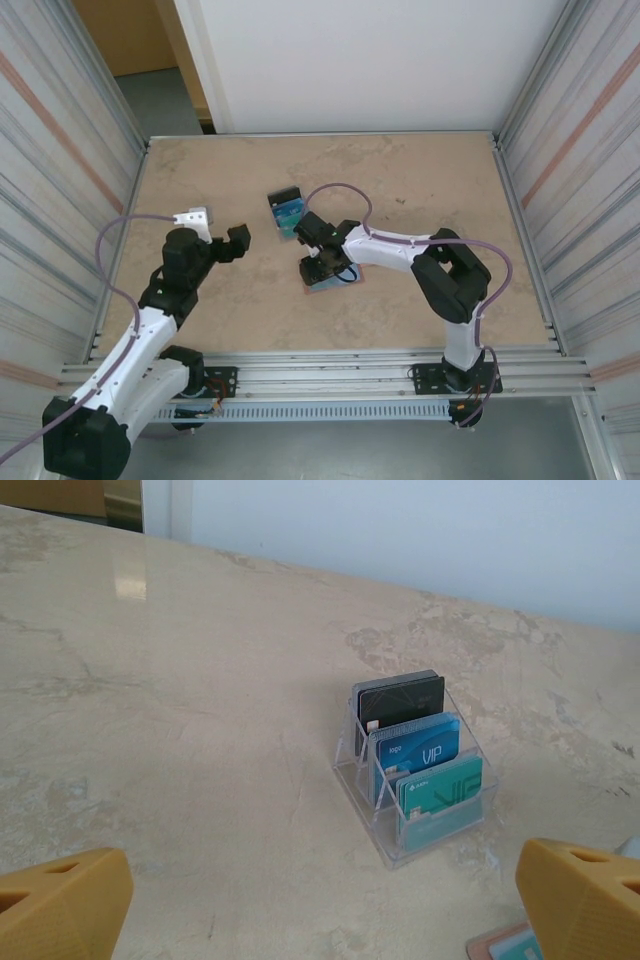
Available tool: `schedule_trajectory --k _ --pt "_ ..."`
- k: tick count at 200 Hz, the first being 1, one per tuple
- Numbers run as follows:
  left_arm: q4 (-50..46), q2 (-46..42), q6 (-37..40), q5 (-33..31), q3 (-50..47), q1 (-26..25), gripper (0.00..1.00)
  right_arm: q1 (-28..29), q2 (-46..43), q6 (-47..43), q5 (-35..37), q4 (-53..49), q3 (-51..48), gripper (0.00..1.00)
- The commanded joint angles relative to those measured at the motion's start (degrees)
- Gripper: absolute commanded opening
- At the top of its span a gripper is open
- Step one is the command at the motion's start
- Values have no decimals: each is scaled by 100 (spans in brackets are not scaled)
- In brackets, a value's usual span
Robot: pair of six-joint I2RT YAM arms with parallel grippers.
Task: Take the credit cards out of the card holder
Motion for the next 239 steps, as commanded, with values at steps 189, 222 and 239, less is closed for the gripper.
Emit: schedule_trajectory --k 189,222,239 --pt "-269 629 1075 -1353 431 -1750 99 -571 -639 527 1315 -638 -440 42" --pt "-164 1158 1013 -1508 429 -2208 98 -635 -596 587 1334 -609 -559 39" --pt "-93 1449 961 -1632 446 -2436 99 -663 -575 625 1363 -609 -598 38"
